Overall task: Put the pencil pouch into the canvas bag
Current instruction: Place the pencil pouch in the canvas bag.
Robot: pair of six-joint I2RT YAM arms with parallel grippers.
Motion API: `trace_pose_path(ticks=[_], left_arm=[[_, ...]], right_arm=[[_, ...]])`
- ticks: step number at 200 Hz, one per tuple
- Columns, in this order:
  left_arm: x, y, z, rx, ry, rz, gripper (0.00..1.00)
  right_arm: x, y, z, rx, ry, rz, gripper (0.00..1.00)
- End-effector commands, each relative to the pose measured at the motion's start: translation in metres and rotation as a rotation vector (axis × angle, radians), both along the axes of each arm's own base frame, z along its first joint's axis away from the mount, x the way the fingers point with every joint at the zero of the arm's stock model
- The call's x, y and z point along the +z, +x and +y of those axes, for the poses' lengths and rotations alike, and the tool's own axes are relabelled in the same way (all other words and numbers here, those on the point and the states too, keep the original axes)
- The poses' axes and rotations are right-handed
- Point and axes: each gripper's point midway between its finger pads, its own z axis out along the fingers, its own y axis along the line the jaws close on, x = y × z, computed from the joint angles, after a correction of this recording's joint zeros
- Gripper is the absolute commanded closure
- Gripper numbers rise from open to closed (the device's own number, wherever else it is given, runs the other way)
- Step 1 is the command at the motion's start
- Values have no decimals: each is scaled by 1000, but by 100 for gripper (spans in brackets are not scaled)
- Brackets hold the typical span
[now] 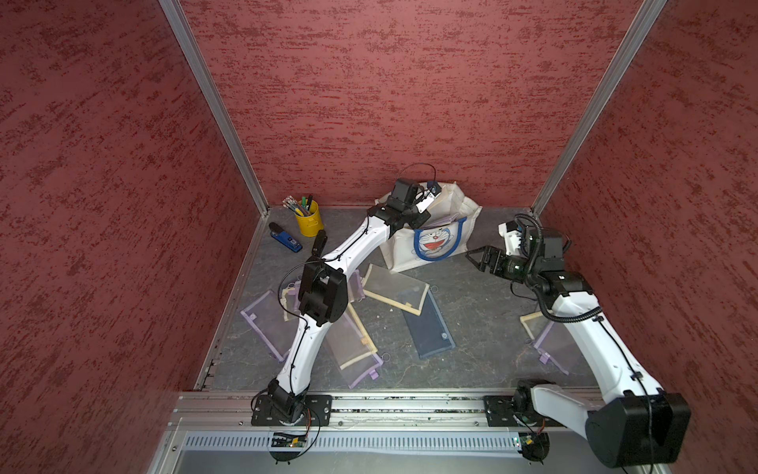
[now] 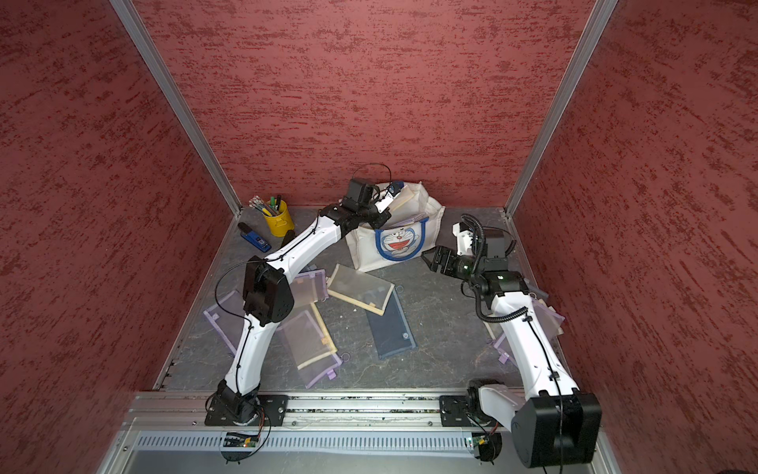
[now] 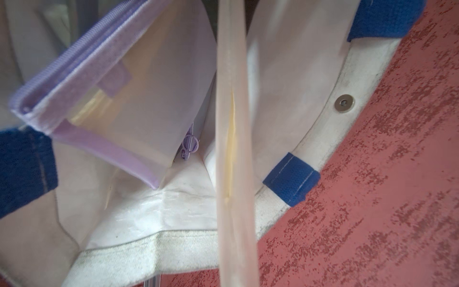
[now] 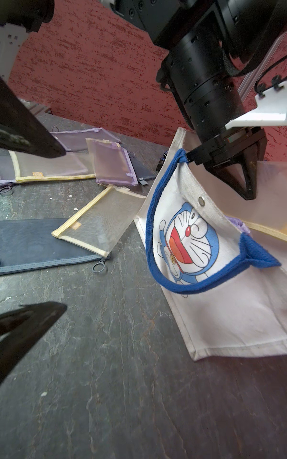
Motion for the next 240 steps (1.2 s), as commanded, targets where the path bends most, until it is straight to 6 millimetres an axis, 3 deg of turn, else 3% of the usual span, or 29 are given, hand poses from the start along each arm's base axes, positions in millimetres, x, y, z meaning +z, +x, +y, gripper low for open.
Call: trace_pose_path(ticks=[1, 53, 70, 94, 112, 130, 147, 162, 165, 170, 204, 240], left_arm=[[7, 4, -8, -35, -11, -51, 99], [30, -7, -11, -41, -42, -58, 80], [46, -17, -9, -54, -59, -53, 65], [78, -32, -2, -52, -93, -62, 61], [114, -56, 6, -35, -175, -57, 58], [141, -89, 20, -14, -307, 0, 37], [147, -123, 36, 21, -439, 90, 22], [128, -147, 55, 101, -539, 210, 9], [124, -152, 59, 121, -561, 236, 8], [114, -158, 67, 161, -592, 284, 6], [33, -204, 108, 385, -763, 592, 5], [-43, -237, 127, 558, -858, 806, 6]], right_arm=[[8, 2, 1, 3, -17, -21, 9], [10, -1, 2, 7, -17, -29, 9], [10, -2, 3, 10, -17, -30, 9], [12, -1, 5, 17, -17, -32, 9], [8, 2, 12, 36, -17, -17, 9], [8, 4, 23, 69, -18, -11, 9], [6, 6, 39, 111, -19, 3, 9], [1, 8, 49, 139, -24, 20, 9], [-7, 19, 36, 63, -100, 12, 9], [-9, 21, 38, 63, -113, 14, 9], [-32, 33, 70, 148, -146, 59, 11], [-70, 47, 103, 232, -183, 120, 14]])
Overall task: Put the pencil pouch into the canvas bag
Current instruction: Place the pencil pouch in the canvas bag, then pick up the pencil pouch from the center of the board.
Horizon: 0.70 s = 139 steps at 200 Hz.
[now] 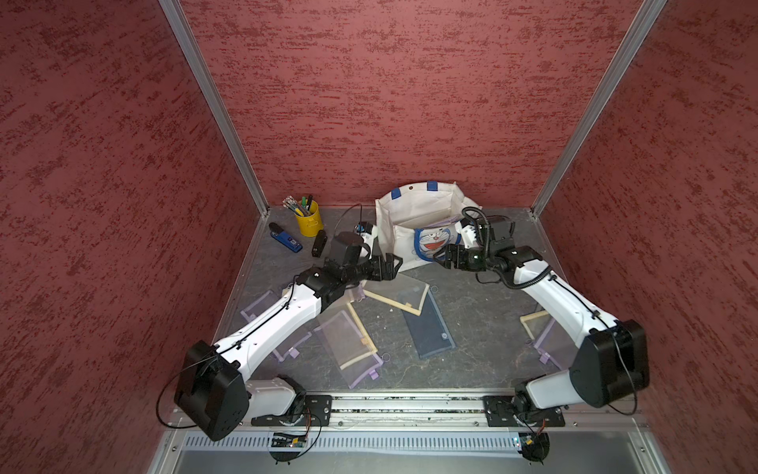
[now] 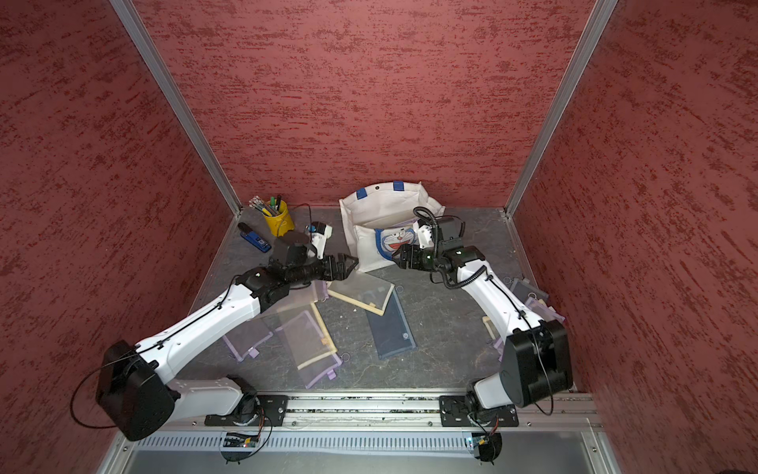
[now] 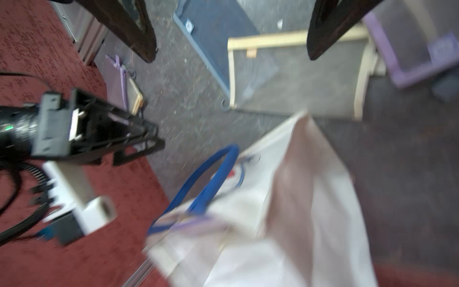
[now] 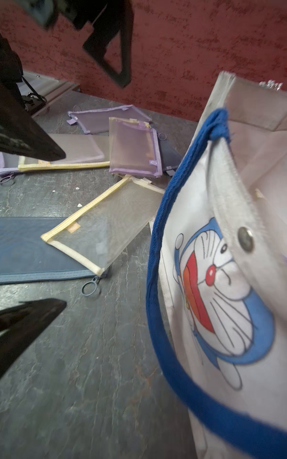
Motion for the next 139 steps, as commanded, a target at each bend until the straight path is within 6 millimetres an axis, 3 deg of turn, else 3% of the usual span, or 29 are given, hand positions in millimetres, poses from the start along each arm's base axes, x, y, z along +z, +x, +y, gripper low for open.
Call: trace_pose_path(ticks=[1, 37, 80, 139], left_arm=[[-19, -12, 4, 127, -175, 158, 6], [-67, -16, 6, 199, -239, 287, 6], [-112, -6, 2, 269, -259, 382, 7], [-162, 9, 6, 399, -339, 473, 9]], right_arm=[[-14, 11, 15, 45, -43, -13, 14], [-58, 22, 37, 125, -88, 43, 15], [-93, 38, 53, 147, -95, 71, 18], [-127, 28, 72, 195, -72, 111, 22]])
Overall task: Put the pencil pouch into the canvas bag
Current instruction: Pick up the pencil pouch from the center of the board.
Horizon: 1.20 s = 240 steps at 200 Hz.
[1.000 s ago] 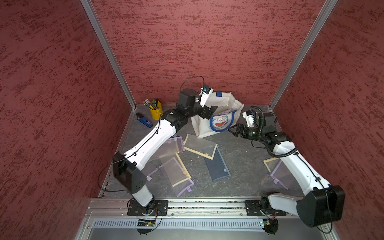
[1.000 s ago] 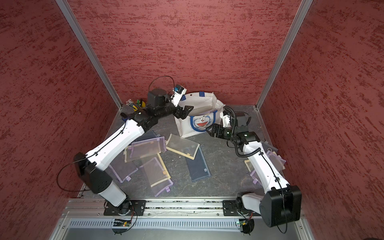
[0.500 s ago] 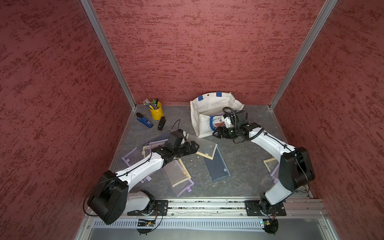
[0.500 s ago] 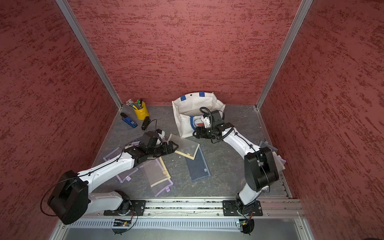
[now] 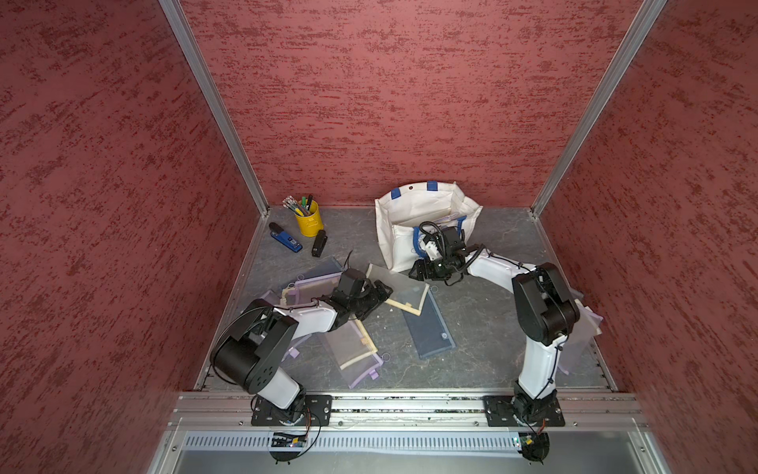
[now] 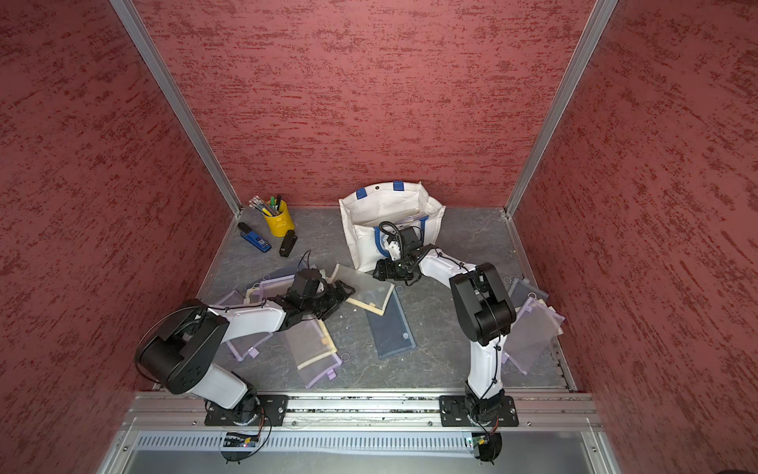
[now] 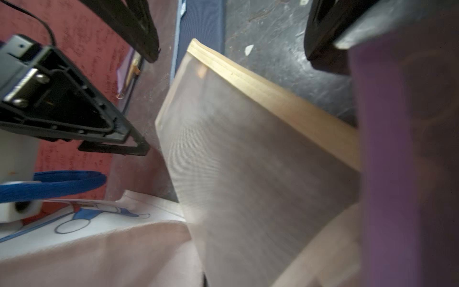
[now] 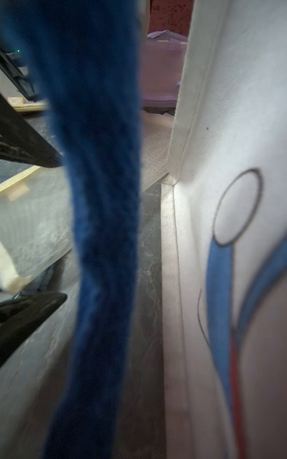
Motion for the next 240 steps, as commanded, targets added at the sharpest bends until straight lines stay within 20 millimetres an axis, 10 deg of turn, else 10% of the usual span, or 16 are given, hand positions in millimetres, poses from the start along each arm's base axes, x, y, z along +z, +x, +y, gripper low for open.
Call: trace_pose_path(ticks=[1, 137, 207, 240], left_arm=[[-12, 12, 0, 68, -52, 18, 9], [-27, 39, -13, 121, -137, -27, 26], [-15, 44, -20, 72, -130, -57, 98], [12, 39, -17, 21, -71, -105, 100]], right_arm=[[-2, 0, 15, 46, 34, -37, 22], [-20, -54, 36, 120, 90, 21, 51], [14, -61, 34, 129, 121, -46, 52], [51, -57, 33, 124, 136, -117, 46]])
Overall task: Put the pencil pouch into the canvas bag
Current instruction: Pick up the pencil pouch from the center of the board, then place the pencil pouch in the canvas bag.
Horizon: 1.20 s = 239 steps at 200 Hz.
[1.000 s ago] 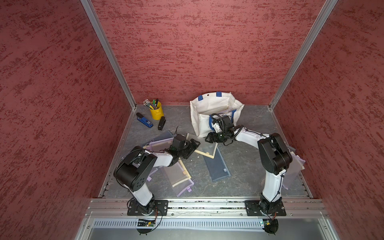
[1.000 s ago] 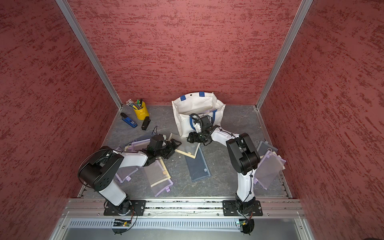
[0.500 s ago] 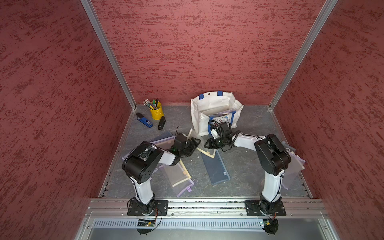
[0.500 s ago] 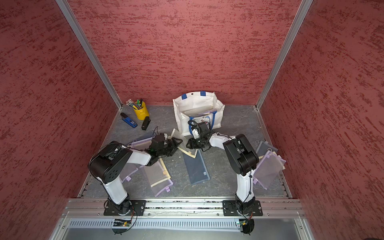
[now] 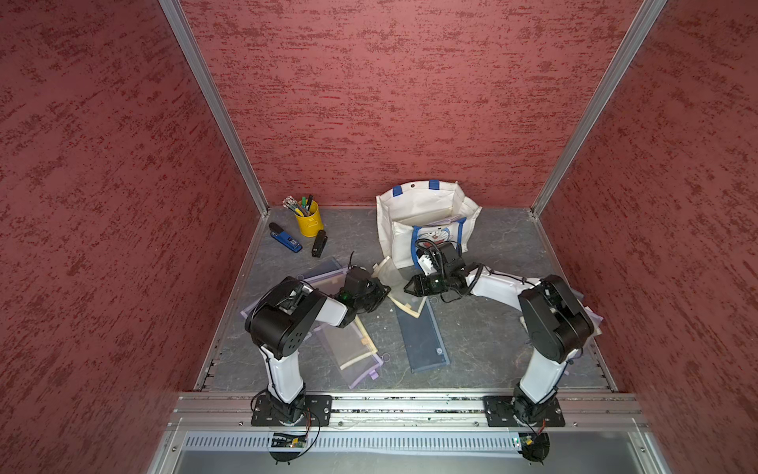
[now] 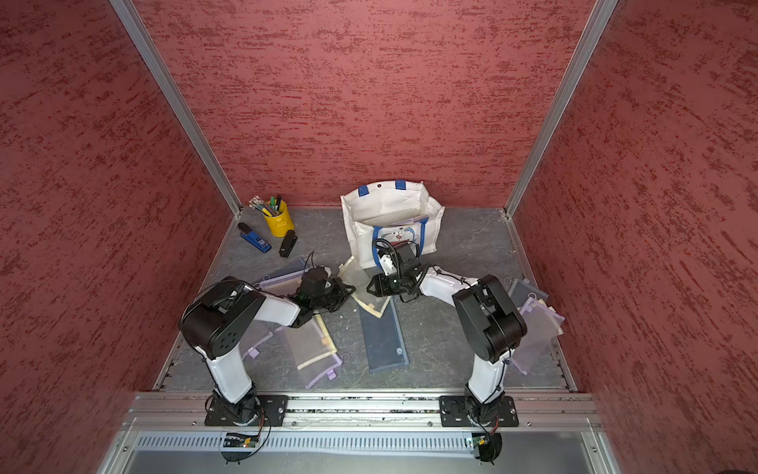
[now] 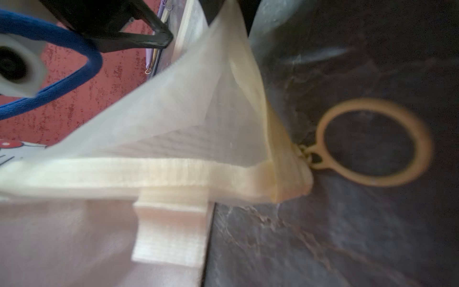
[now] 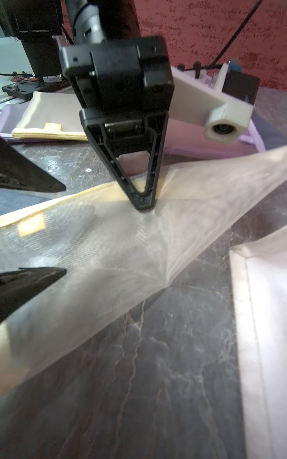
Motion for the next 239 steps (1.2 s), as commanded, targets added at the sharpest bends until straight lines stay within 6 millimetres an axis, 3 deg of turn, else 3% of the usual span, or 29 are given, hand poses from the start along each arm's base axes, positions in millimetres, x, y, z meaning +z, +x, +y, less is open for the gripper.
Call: trace_pose_path(ticks=[1, 69, 100, 126, 160, 169, 174, 199, 239], left_arm=[[28, 0, 2, -44, 57, -60, 100], [119, -18, 38, -106, 268, -241, 100], [168, -15, 57, -84, 270, -332, 100], [204, -4, 61, -84, 261, -378, 100], [255, 21, 46, -75, 193, -437, 100], [269, 29, 39, -68, 171, -450, 100], [278, 34, 35, -64, 160, -466, 100], [326, 57, 10, -84, 192, -601, 100], [385, 108, -19, -156, 388, -865, 100]], right_arm=[[36, 0, 3, 17, 24, -72, 46], [122, -2, -11, -40, 49, -196, 24], [171, 14, -23, -105, 67, -261, 17], [204, 31, -38, -168, 57, -312, 12], [230, 43, -76, -302, 18, -347, 8], [227, 48, -87, -339, 1, -341, 8], [237, 44, -96, -361, 8, -364, 7], [236, 45, -120, -421, -10, -363, 6], [237, 40, -132, -441, -16, -355, 6]])
